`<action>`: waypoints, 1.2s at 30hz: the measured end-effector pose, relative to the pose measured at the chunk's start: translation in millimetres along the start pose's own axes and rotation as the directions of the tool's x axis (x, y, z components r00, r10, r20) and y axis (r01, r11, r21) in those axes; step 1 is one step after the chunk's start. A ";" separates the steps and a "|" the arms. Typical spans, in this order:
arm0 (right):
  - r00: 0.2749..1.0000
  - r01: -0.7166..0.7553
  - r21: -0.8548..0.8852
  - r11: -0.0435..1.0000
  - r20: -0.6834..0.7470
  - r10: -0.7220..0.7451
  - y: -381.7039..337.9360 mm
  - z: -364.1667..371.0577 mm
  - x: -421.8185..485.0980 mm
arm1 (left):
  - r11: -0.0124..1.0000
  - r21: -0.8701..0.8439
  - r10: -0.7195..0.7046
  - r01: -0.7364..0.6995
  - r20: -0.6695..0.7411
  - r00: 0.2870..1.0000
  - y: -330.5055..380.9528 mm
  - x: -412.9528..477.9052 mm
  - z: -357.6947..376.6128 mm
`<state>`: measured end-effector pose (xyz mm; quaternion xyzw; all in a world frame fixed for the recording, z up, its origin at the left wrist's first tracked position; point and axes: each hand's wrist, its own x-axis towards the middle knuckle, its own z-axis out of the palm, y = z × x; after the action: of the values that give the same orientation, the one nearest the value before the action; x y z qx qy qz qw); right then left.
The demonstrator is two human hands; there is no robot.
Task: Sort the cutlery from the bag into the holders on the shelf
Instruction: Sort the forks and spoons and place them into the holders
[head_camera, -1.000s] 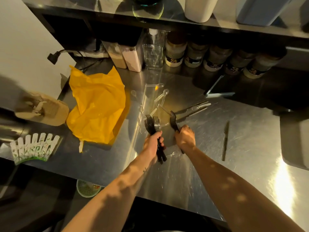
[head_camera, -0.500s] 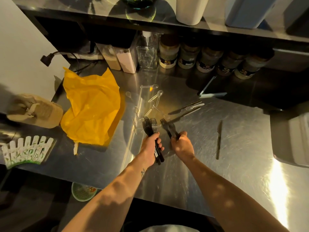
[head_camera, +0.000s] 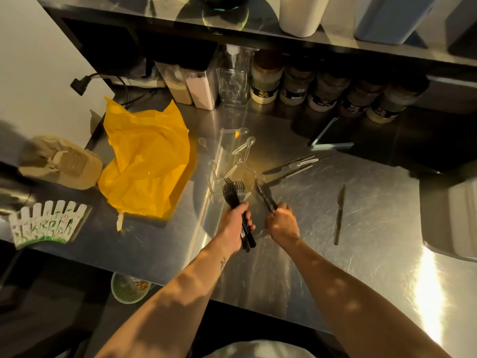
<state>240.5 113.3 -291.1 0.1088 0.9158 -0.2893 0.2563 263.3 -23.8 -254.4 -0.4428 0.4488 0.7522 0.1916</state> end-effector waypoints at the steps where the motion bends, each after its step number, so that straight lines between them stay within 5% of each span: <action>1: 1.000 0.006 0.016 1.000 -0.021 -0.006 0.0 -0.6 -1.9 | 1.000 0.001 0.005 -0.005 0.001 1.000 0.0 0.4 0.1; 8: 0.996 0.027 0.171 0.985 -0.087 -0.012 -4.7 -13.3 -21.1 | 0.999 -0.009 0.047 -0.047 -0.016 0.999 -0.9 -2.0 8.0; 17: 0.970 0.244 0.278 0.929 -0.073 -0.233 -21.8 -20.7 -53.7 | 0.993 0.051 0.108 -0.109 0.020 0.994 19.1 -24.2 32.6; 25: 0.928 0.324 0.030 0.946 -0.203 -0.311 -39.6 -36.0 -63.0 | 0.967 -0.104 0.239 -0.233 0.052 0.970 33.2 -40.1 49.9; 30: 0.920 0.341 0.038 0.939 -0.221 -0.325 -51.0 -55.8 -66.0 | 0.964 -0.169 0.198 -0.204 -0.051 0.979 45.5 -49.8 66.3; 36: 0.894 0.351 0.043 0.936 -0.312 -0.321 -62.9 -87.0 -63.0 | 0.954 -0.159 0.263 -0.252 0.050 0.963 69.7 -61.5 94.4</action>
<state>236.6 110.2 -166.7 0.0041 0.9337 -0.3539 0.0547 201.7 26.1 -148.3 -0.3668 0.4372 0.8179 0.0733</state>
